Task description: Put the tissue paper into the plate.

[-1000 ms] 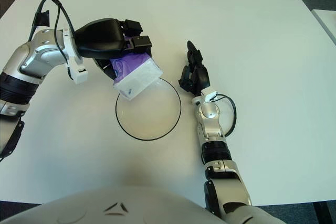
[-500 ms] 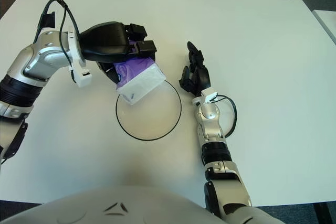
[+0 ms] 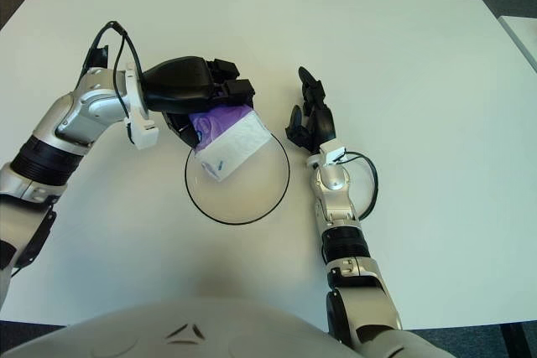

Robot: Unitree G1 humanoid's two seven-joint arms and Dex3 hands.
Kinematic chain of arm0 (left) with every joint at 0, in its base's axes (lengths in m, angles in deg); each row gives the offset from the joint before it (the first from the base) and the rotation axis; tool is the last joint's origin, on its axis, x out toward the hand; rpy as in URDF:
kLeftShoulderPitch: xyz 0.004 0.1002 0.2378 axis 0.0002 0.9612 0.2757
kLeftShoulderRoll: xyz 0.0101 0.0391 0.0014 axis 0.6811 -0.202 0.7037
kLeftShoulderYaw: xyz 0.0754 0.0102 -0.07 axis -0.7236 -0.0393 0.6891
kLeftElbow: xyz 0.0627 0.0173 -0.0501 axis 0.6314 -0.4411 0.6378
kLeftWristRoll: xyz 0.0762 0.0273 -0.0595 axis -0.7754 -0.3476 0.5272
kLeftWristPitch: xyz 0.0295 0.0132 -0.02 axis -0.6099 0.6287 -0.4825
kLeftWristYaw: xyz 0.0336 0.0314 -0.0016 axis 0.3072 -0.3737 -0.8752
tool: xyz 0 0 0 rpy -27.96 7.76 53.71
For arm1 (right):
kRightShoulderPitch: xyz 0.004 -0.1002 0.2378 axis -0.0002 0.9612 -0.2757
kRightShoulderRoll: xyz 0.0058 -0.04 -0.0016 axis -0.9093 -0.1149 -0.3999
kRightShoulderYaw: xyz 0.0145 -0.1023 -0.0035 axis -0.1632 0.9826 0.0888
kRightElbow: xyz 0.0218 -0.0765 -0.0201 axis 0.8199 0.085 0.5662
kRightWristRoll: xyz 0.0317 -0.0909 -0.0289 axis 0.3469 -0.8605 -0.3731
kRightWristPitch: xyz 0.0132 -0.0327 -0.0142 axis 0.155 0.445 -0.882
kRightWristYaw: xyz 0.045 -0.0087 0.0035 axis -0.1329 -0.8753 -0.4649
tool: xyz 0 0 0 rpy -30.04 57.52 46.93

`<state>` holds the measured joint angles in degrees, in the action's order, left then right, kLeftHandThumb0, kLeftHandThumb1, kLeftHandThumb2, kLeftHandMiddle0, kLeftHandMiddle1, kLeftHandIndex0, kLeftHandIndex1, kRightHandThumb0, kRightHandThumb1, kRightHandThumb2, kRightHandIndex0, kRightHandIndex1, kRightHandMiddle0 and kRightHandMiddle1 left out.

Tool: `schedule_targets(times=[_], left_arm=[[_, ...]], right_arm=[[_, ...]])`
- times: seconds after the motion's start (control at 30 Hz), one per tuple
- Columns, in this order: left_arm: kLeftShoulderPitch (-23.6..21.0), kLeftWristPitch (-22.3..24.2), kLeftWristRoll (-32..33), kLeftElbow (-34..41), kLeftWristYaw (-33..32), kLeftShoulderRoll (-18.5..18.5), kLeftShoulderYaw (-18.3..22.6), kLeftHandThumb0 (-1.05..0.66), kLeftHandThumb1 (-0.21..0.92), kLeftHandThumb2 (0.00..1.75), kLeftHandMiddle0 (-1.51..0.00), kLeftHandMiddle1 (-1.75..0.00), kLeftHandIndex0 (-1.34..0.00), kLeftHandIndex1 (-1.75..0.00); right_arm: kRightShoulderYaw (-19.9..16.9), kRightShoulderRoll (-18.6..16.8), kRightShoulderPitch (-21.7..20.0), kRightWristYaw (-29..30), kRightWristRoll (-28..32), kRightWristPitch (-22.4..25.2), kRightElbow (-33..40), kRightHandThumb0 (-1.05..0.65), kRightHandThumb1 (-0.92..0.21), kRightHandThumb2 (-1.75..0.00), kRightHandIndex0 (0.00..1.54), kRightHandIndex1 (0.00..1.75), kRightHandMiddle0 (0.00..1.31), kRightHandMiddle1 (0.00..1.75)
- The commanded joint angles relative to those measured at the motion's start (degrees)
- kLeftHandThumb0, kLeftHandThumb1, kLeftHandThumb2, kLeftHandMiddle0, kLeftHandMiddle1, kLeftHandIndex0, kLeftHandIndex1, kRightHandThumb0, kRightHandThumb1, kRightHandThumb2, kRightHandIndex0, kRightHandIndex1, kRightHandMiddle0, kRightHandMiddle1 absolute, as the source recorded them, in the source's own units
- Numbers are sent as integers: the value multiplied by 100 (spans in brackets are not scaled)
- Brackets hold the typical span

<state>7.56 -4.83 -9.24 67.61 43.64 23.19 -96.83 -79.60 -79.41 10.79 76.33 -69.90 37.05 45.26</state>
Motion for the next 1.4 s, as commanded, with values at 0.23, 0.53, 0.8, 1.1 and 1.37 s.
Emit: schedule_targets(times=[0.23, 0.53, 0.8, 1.1, 1.37], left_arm=[[320, -397, 112, -7, -161, -278, -78, -43, 44, 116, -110, -175, -51, -175], [344, -757, 159, -231, -202, -364, -86, -43, 45, 115, -109, -175, -51, -175], [370, -832, 511, -342, 45, -307, -141, -43, 45, 114, -108, -175, -50, -175], [377, -751, 423, -248, 128, -241, -134, -43, 46, 113, -106, -175, -50, -175], [444, -1118, 240, -318, -228, -327, 5, -40, 56, 101, -81, -175, -43, -175]], right_arm=[[91, -91, 818, 60, -171, 476, -1041, -81, -92, -93, 9, 0, 0, 28], [126, -52, 773, 194, -318, 433, -1147, -83, -92, -94, 10, 1, 0, 25], [160, -10, 743, 216, -368, 568, -1125, -84, -92, -95, 10, 0, 0, 22], [175, -12, 739, 205, -358, 633, -1093, -83, -92, -96, 11, 0, 0, 20], [174, -29, 749, 189, -337, 613, -1093, -82, -92, -97, 11, 0, 0, 21]])
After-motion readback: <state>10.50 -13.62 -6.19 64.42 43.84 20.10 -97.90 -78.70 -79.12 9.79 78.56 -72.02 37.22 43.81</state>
